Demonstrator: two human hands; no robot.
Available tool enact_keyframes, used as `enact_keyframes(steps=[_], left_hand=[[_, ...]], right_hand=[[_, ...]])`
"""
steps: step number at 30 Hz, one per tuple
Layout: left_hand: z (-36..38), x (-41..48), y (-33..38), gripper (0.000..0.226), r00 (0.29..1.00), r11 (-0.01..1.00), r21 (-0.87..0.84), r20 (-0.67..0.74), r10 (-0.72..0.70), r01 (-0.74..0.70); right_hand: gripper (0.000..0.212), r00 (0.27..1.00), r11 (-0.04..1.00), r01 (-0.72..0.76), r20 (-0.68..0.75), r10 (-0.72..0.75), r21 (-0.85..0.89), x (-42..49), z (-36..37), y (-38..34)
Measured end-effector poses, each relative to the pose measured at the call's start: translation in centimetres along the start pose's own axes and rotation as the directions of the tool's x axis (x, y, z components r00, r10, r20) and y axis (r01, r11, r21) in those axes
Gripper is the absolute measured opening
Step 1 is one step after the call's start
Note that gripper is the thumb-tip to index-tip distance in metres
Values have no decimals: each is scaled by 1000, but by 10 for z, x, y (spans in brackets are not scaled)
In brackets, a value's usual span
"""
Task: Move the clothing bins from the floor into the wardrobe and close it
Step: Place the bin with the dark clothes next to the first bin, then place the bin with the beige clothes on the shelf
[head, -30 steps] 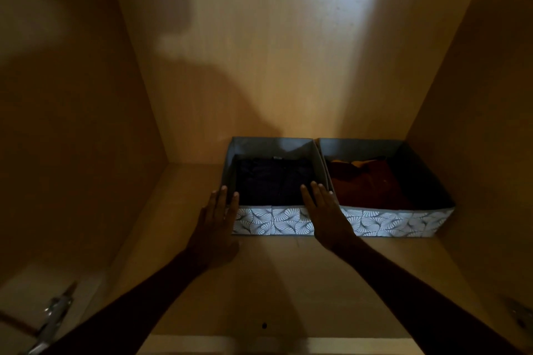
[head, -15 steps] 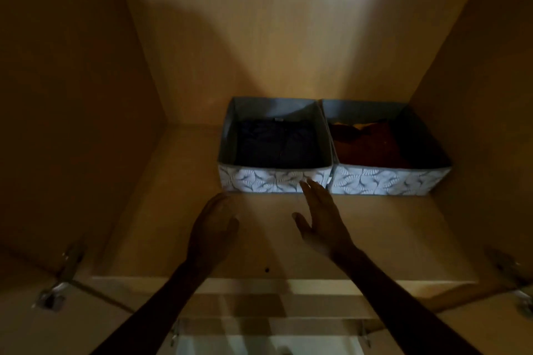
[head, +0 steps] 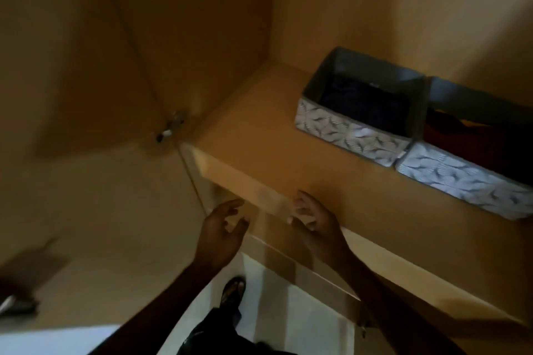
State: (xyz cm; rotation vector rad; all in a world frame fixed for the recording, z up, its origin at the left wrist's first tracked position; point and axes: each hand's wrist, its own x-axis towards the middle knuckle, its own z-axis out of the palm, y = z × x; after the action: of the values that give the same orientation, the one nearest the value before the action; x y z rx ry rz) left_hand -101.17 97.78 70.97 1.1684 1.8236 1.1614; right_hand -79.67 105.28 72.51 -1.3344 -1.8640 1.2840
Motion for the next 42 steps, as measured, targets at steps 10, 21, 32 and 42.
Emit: enact_keyframes(steps=[10, 21, 32, 42], left_hand=[[-47, -205, -59, 26, 849, 931, -156, -384, -364, 329], [-105, -427, -105, 24, 411, 843, -396, -744, -527, 363], [-130, -670, -139, 28, -30, 760, -553, -815, -579, 343], [-116, -790, -158, 28, -462, 658, -720, -671, -580, 219]], right_hand=[[62, 872, 993, 84, 489, -34, -81, -77, 100, -2], [59, 510, 929, 368, 842, -175, -30, -193, 263, -65], [54, 83, 808, 578, 977, -195, 112, -389, 403, -104], [50, -366, 707, 646, 930, -45, 289, -547, 515, -121]])
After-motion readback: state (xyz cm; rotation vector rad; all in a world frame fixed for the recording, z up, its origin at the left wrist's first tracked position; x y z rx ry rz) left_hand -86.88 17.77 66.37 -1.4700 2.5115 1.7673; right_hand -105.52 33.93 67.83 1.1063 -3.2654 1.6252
